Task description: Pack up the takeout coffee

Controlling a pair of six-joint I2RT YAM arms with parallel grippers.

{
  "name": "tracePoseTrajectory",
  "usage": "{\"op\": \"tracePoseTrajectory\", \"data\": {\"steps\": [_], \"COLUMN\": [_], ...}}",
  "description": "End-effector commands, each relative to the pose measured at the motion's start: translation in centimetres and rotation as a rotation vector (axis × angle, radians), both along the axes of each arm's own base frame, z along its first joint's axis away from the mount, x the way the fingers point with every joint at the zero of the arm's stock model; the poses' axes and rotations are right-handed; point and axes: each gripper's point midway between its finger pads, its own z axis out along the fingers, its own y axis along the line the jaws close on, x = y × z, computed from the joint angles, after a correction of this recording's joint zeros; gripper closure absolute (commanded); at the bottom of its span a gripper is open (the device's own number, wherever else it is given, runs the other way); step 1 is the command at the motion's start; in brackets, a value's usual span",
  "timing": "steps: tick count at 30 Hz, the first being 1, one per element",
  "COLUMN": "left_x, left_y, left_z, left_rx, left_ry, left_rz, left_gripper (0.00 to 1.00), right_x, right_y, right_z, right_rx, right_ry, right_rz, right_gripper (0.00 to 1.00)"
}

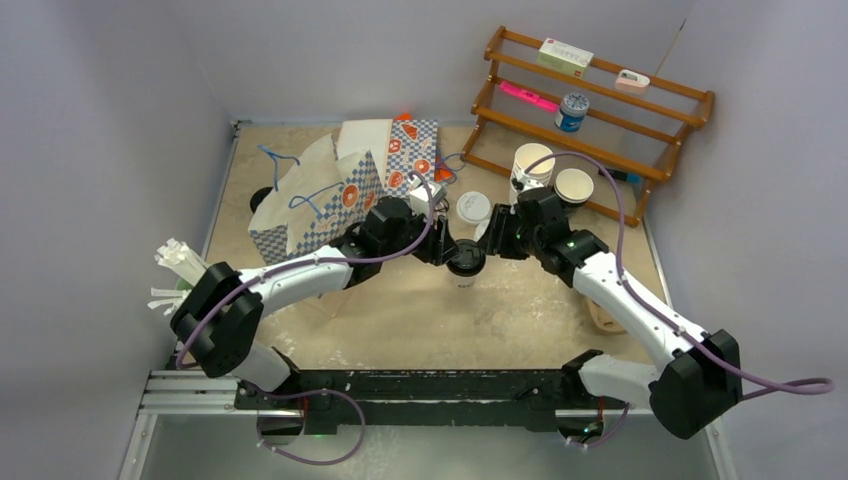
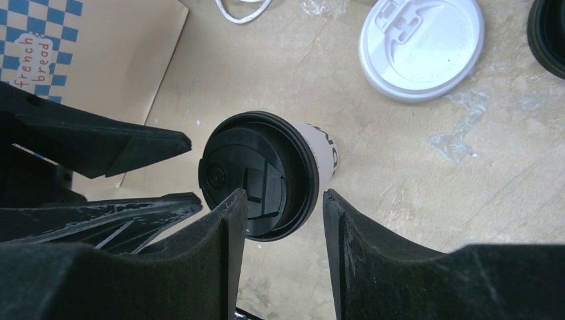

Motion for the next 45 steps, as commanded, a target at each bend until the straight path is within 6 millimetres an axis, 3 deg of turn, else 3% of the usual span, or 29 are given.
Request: {"op": "tracePoseTrajectory", "data": {"steps": [1,17,28,37,41,45], "left_x": [-0.1,-0.8,-1.4,-2.1,-2.1,-1.6], "left_y": [-0.1,0.0,0.4,1.0,0.7,-0.3], "left_z": [-1.2,-4.0,-5.5,-6.8,-6.3,-2.7], "left_rx": [0.003,0.021,0.035,0.044,0.026,-0.037], "left_ry": [0.038,0.095,0.120,0.139,0.133,0.079], "left_rz": [0.000,-0.015,-0.016,-0.011,-0.021,-0.045], "left_gripper": [0.54,0.55,0.55,0.54,0.50,0.40], "right_x": [0.8,-0.3,-1.8,-2.7,-2.7,-2.2], "right_y": [1.1,2.3,1.7,1.6,1.6,1.6], "right_z": [1.1,-1.9,-5.3,-6.6,-6.4,-4.8], "right_rx": [0.028,0.060,0.052,0.060,0.062,0.060], "right_ry": [-0.025,0.071,0.149,0.179,0.177,0.143], "right_rz": [0.043,0.098,0.072,0.077,0.079,0.081], "right_gripper": [0.52,0.53,0.51,0.51,0.51,0.50]}}
